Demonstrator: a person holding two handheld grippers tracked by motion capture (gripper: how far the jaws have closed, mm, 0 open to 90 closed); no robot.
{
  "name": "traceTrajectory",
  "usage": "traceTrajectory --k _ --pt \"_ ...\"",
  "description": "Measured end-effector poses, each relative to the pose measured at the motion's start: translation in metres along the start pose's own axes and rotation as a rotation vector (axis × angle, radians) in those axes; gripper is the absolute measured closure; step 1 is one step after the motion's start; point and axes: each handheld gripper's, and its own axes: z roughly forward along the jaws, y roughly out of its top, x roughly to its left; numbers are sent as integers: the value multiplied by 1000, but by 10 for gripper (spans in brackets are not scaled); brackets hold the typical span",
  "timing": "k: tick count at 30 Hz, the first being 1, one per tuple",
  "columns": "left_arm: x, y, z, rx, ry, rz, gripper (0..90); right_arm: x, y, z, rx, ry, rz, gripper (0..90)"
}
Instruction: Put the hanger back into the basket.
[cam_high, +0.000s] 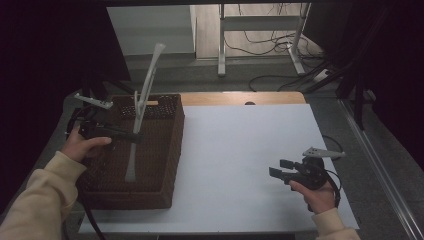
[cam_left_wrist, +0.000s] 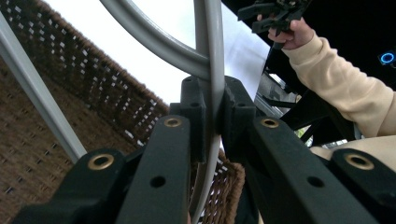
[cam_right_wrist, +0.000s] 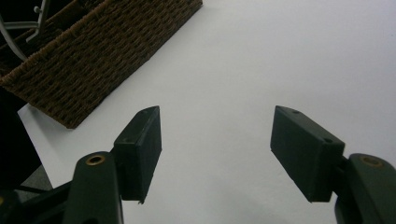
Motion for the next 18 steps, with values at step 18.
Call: traceTrajectory --k 18 --pt "16 -23 1 73 13 -7 808 0 -1 2 6 -4 -3 342"
